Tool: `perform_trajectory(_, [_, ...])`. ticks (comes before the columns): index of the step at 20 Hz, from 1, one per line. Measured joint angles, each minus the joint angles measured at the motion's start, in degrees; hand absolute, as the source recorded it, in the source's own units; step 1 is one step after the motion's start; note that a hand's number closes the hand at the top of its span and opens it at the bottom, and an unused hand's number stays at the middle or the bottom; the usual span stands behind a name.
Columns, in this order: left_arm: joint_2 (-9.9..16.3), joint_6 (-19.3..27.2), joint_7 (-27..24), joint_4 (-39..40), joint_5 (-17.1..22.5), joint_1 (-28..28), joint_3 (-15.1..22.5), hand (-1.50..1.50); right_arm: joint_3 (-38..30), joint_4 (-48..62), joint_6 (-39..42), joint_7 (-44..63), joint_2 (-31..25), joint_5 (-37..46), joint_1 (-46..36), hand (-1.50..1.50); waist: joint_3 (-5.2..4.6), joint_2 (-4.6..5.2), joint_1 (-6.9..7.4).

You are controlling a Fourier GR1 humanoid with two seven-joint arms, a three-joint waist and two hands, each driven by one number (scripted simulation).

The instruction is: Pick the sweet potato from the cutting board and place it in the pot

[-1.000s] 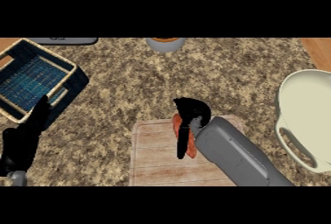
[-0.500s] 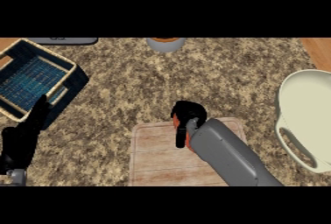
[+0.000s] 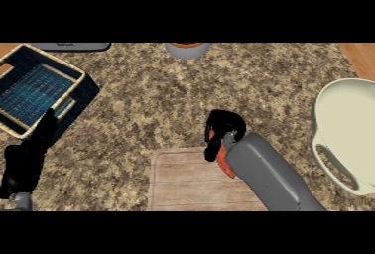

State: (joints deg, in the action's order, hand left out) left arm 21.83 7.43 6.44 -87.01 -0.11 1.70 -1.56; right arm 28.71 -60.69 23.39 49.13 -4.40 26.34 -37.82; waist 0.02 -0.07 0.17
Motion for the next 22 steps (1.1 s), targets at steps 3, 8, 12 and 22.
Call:
perform_trajectory(3, [0.26, -0.20, -0.18, -0.45, 0.02, 0.84, -0.40, 0.00, -3.10, -1.63, -6.32, 0.72, -3.42, 2.62, 1.27, 1.50, 0.01, -0.10, -0.49])
perform_trajectory(8, [-0.21, -0.43, 0.33, -1.04, -0.37, 0.96, -0.71, 0.00, -6.28, -6.31, -12.66, 2.30, -7.13, 6.28, 5.39, 1.50, -0.01, -0.11, -0.56])
perform_trajectory(12, [-0.32, -1.16, 0.61, 0.06, -0.69, -0.39, -1.19, 0.00, -6.32, -9.18, -14.81, 4.96, -8.41, 11.27, 5.91, 1.50, -0.03, -0.07, -0.44])
perform_trajectory(22, [-0.42, -1.32, 1.27, -1.93, -0.80, 1.34, -1.93, 0.00, -4.82, -24.12, -16.95, 11.71, -16.53, 29.58, 2.44, 1.50, -0.09, -0.58, -1.07])
